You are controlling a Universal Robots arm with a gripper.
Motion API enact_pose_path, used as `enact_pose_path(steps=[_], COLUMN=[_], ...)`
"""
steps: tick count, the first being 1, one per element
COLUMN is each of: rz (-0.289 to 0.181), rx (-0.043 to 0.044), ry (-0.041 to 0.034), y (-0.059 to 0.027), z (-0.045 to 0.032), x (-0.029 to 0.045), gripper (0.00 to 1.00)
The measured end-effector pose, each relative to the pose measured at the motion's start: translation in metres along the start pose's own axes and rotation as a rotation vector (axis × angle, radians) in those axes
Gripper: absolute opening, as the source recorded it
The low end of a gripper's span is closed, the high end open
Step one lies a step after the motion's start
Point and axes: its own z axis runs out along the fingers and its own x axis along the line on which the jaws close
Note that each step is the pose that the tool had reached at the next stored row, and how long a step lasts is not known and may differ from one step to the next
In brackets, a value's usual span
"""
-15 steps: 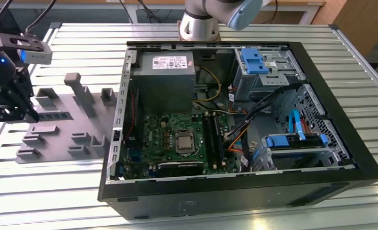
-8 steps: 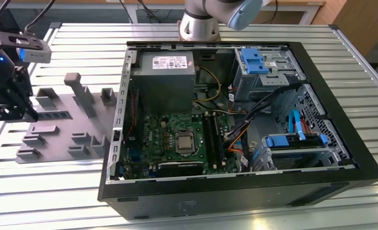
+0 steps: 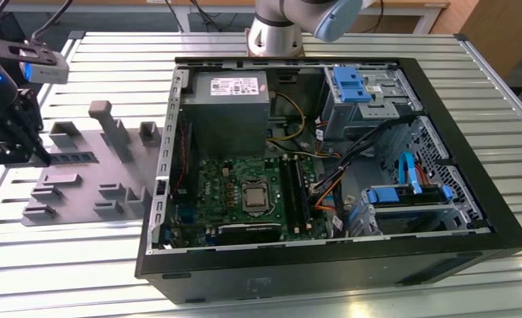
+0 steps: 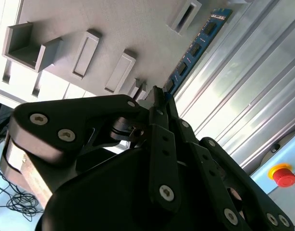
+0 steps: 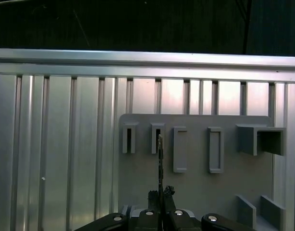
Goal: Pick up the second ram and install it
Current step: 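Pick up the second ram and move it above second insertion slot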
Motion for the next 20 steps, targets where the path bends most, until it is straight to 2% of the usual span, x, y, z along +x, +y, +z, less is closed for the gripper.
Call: enact_pose_path(steps=[20], rz=[0.000], rx=[0.0001], ry=[0.0060], y=[0.0000], z=[-0.0163], x=[-0.0003], gripper=[0.14])
